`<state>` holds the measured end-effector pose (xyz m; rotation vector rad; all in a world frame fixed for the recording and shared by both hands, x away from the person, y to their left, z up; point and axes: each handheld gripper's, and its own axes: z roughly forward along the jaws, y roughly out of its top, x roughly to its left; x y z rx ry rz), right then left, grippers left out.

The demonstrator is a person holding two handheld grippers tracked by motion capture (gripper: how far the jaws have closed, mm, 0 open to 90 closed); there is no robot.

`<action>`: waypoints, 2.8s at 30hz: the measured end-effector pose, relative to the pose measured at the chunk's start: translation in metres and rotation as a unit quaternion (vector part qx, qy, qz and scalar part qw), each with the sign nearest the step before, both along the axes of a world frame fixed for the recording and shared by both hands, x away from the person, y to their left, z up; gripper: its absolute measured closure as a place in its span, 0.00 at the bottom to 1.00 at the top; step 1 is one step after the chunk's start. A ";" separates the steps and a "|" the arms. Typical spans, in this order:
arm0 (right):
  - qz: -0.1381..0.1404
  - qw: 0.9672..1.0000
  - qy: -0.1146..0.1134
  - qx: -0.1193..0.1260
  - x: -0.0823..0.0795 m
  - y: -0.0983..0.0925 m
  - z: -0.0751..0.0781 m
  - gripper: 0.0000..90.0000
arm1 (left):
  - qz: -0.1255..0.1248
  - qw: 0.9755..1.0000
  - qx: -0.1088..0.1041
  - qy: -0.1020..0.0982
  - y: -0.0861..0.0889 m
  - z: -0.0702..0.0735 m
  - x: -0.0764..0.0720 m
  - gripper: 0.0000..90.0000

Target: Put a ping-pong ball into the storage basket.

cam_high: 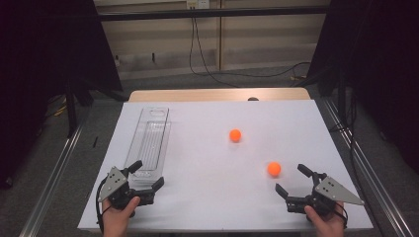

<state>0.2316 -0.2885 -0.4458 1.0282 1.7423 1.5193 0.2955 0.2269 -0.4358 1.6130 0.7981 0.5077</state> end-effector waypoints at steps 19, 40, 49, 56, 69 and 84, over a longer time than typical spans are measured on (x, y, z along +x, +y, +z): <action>-0.001 1.000 -0.003 -0.001 0.000 0.000 0.001 0.01 | -0.019 1.000 0.005 -0.003 -0.007 0.001 0.000 0.03; -0.002 1.000 -0.004 0.004 0.001 -0.001 0.001 0.01 | -0.043 0.999 -0.012 0.006 -0.025 0.003 -0.001 0.03; -0.004 1.000 -0.005 0.005 0.001 -0.001 0.001 0.01 | -0.049 0.999 -0.019 0.013 -0.032 0.005 0.002 0.03; 0.000 1.000 -0.004 0.002 0.001 0.000 0.001 0.01 | -0.051 0.998 -0.022 0.018 -0.039 0.010 0.006 0.03; 0.003 1.000 -0.005 0.002 0.001 0.000 0.001 0.01 | -0.078 0.996 -0.006 0.028 -0.058 0.011 0.011 0.03; 0.008 1.000 -0.006 -0.001 0.001 0.001 0.001 0.02 | -0.092 0.995 0.005 0.039 -0.073 0.010 0.015 0.03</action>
